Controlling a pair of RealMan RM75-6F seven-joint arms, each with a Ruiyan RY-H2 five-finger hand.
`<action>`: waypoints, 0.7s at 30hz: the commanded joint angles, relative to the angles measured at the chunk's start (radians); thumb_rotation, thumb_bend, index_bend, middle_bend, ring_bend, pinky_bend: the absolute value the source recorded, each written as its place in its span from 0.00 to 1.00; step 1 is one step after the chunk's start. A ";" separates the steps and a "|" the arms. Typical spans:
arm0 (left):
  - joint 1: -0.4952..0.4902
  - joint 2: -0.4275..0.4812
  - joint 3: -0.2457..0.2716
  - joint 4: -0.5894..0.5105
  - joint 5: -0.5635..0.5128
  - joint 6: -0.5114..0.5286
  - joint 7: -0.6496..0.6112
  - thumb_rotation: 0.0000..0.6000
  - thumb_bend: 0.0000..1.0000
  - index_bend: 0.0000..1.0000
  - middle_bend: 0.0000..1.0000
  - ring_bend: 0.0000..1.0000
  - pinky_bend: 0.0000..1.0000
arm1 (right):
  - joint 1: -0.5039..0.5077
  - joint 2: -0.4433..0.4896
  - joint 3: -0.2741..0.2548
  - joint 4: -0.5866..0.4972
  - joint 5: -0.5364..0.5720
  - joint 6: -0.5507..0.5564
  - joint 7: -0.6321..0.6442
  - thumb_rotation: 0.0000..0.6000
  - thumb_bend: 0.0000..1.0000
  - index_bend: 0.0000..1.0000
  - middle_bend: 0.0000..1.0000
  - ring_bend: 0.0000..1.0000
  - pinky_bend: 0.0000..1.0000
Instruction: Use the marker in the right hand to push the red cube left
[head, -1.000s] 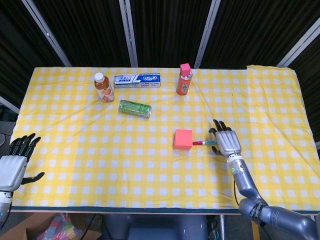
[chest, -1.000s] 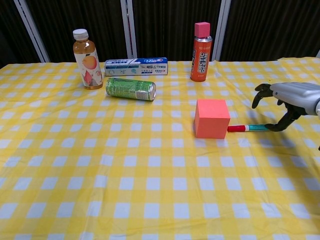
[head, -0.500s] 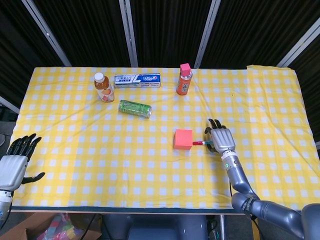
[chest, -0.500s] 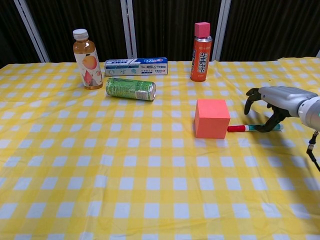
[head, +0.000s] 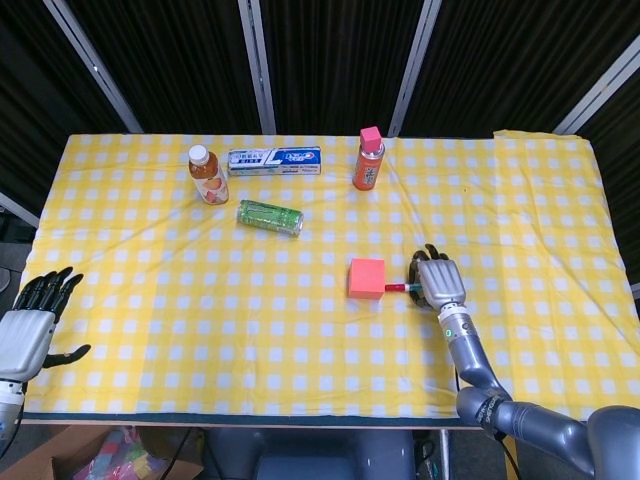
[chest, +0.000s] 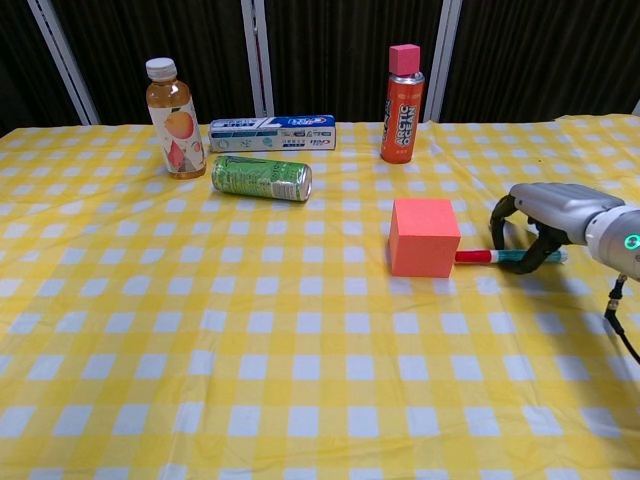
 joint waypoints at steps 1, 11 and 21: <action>0.000 0.000 0.000 -0.001 0.001 0.001 -0.001 1.00 0.00 0.00 0.00 0.00 0.06 | -0.006 0.002 0.002 -0.008 -0.016 0.015 0.016 1.00 0.41 0.67 0.26 0.11 0.23; 0.000 -0.003 -0.001 0.002 0.003 0.008 -0.005 1.00 0.00 0.00 0.00 0.00 0.06 | -0.021 0.087 0.018 -0.139 -0.058 0.074 0.017 1.00 0.41 0.67 0.26 0.11 0.23; 0.004 -0.006 0.000 0.002 0.010 0.020 -0.002 1.00 0.00 0.01 0.00 0.00 0.06 | -0.038 0.196 0.042 -0.275 -0.042 0.123 -0.018 1.00 0.41 0.67 0.26 0.11 0.23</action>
